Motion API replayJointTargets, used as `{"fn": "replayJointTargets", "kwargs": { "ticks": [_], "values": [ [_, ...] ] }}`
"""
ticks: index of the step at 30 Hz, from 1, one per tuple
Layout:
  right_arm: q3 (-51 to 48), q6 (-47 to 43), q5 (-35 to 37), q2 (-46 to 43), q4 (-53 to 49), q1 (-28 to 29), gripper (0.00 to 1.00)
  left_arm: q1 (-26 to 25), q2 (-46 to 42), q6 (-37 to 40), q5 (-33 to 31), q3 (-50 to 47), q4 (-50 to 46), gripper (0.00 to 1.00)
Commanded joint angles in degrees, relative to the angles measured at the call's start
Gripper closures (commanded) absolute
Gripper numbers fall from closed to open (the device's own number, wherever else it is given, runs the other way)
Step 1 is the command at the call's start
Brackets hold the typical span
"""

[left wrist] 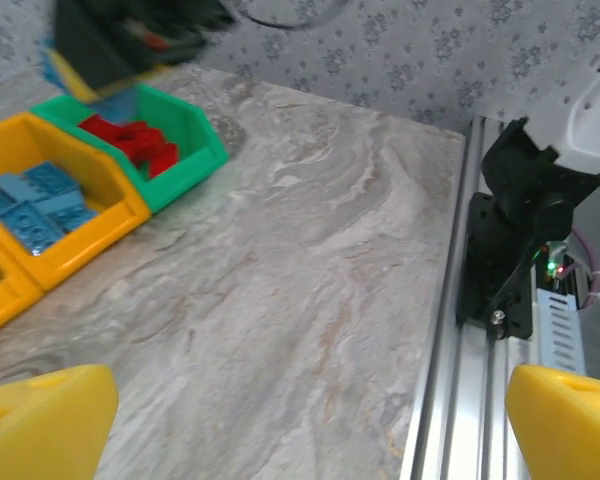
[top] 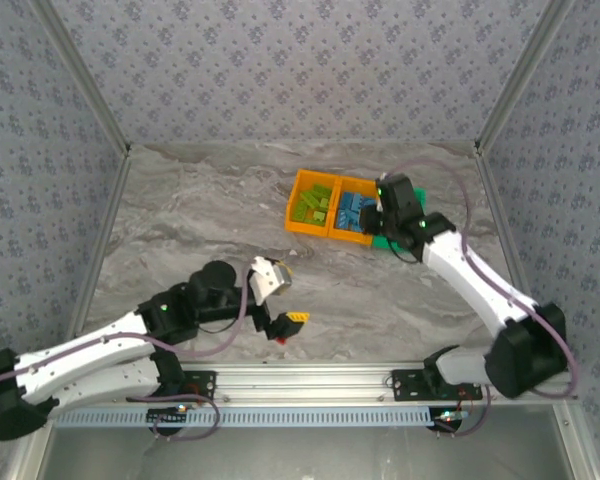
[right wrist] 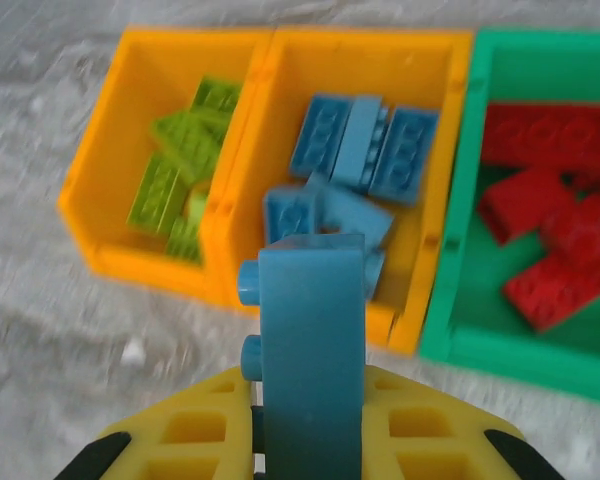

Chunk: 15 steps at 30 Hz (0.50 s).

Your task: Sort the legos into containers by color

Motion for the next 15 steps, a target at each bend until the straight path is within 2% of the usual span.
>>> {"fn": "replayJointTargets", "kwargs": {
  "ticks": [1,7,9,13,15],
  "values": [
    [8.7,-0.4,-1.7,9.8,-3.6,-3.7,0.78,-4.2,3.1,-4.8,-6.1,2.1,5.9,0.01],
    [20.4,1.1,-1.8,24.7,-5.6,-5.1,0.71,-9.4,5.5,-8.8,-14.9,2.8,4.9,0.01],
    [23.6,1.0,-2.2,27.3,-7.3,-5.6,0.62,-9.8,5.5,-12.1,-18.6,3.8,1.0,0.01],
    [24.5,0.7,-4.0,25.9,-9.7,-6.3,0.53,-10.0,6.4,-17.9,-27.0,8.4,-12.9,0.01],
    [23.3,0.5,-4.6,23.1,-9.8,-6.3,0.51,-10.2,6.5,-19.9,-28.3,9.5,-16.4,0.01]
  ]
}}
